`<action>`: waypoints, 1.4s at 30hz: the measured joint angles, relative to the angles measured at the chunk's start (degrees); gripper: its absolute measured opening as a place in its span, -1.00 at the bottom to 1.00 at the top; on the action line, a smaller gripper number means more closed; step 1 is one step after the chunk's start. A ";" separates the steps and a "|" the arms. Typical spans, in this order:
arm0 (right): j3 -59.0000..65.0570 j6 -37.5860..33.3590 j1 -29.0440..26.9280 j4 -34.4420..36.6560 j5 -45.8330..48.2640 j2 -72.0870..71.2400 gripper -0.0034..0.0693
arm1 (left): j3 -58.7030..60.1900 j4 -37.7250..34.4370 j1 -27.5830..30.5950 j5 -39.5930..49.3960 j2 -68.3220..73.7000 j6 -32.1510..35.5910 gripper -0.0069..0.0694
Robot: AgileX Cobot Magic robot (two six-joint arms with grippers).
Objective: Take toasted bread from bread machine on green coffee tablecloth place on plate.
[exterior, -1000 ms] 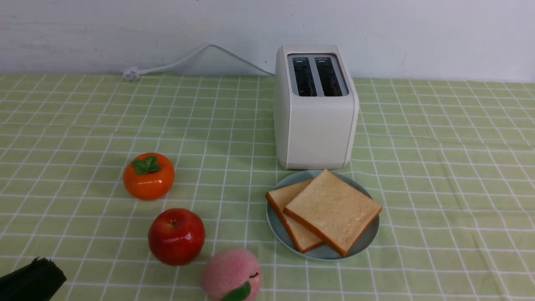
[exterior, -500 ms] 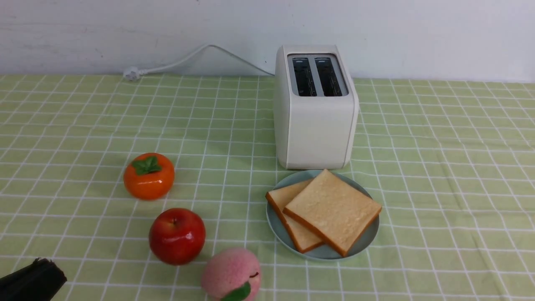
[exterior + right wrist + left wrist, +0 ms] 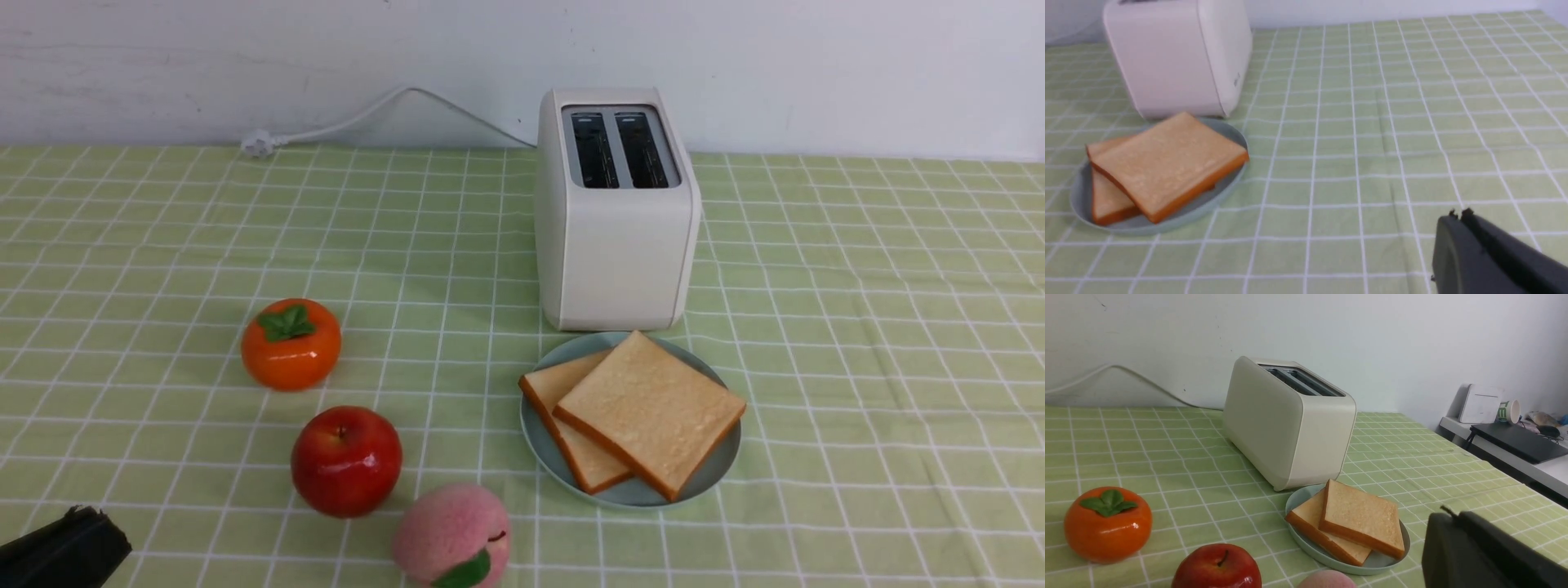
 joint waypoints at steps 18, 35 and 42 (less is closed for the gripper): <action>8.38 -0.21 -0.27 -2.36 -3.99 -0.89 -0.96 | 0.00 0.00 0.00 0.21 0.05 0.00 -0.82; 8.38 -0.21 -0.27 -2.36 -3.99 -0.89 -0.93 | 0.00 0.00 0.00 0.21 0.05 0.00 -0.81; 8.38 -0.21 -0.27 -2.36 -3.99 -0.89 -0.93 | 2.62 0.00 0.43 -5.22 0.05 -0.06 -0.81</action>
